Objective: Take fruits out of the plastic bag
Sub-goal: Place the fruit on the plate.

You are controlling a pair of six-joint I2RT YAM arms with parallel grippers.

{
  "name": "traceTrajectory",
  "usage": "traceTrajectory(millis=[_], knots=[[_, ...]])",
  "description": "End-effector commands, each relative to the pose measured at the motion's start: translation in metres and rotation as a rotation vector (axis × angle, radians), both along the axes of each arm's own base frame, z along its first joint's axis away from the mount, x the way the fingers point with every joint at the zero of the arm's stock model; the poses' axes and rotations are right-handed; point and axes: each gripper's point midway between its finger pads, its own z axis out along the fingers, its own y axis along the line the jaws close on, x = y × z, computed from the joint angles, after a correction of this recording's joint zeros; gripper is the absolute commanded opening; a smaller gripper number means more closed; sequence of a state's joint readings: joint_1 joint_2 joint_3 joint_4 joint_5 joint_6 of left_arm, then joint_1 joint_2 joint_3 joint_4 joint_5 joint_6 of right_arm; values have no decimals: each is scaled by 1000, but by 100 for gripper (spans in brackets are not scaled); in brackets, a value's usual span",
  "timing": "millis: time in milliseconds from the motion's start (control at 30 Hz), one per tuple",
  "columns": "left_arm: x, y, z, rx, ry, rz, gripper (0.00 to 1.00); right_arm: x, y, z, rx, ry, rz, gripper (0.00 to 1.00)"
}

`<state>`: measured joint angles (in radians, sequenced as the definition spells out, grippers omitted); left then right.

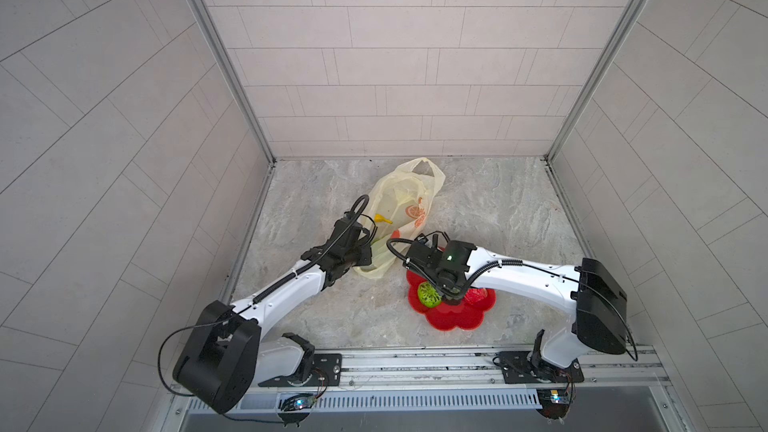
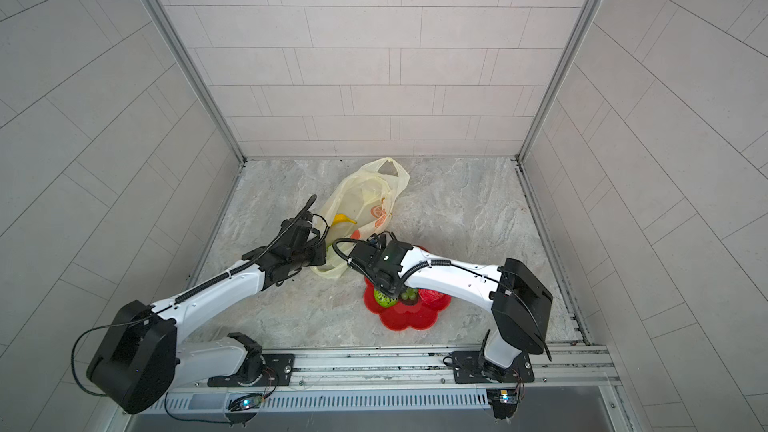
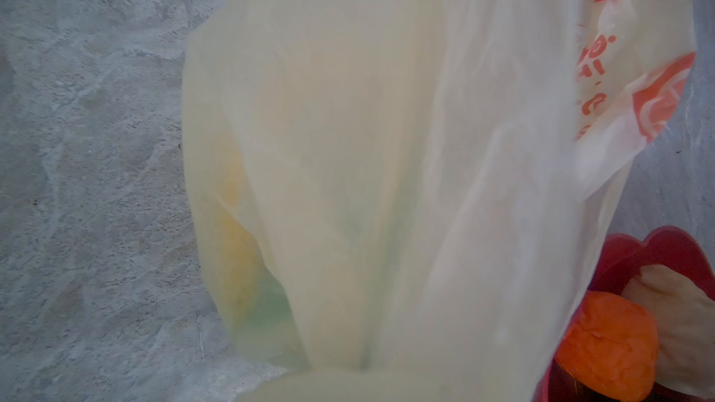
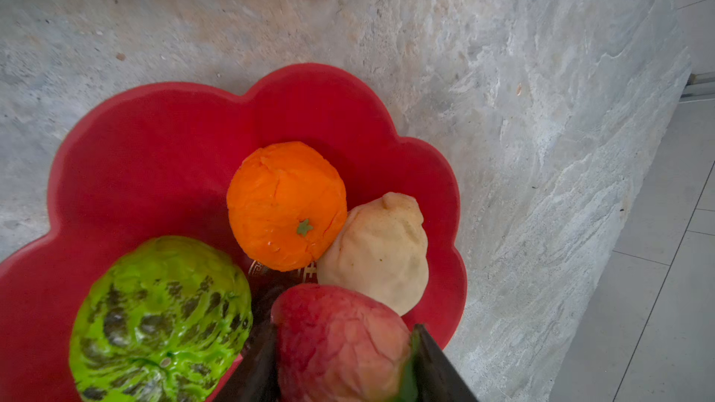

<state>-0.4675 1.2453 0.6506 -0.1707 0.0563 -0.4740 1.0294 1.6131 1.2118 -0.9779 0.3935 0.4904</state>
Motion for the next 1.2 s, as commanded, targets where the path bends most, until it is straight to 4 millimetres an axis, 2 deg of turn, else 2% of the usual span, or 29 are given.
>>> traceTrajectory(millis=[0, 533, 967, 1167], knots=[[4, 0, 11, 9, -31, 0, 8, 0, -3, 1, -40, -10, 3, 51], [4, 1, 13, 11, -36, 3, 8, -12, 9, -30, -82, 49, 21, 56], [4, 1, 12, 13, -33, 4, 8, -12, 9, -13, -54, 25, 21, 64], [4, 3, 12, 15, -35, 11, 8, -11, 9, 3, -25, 7, 17, 66]])
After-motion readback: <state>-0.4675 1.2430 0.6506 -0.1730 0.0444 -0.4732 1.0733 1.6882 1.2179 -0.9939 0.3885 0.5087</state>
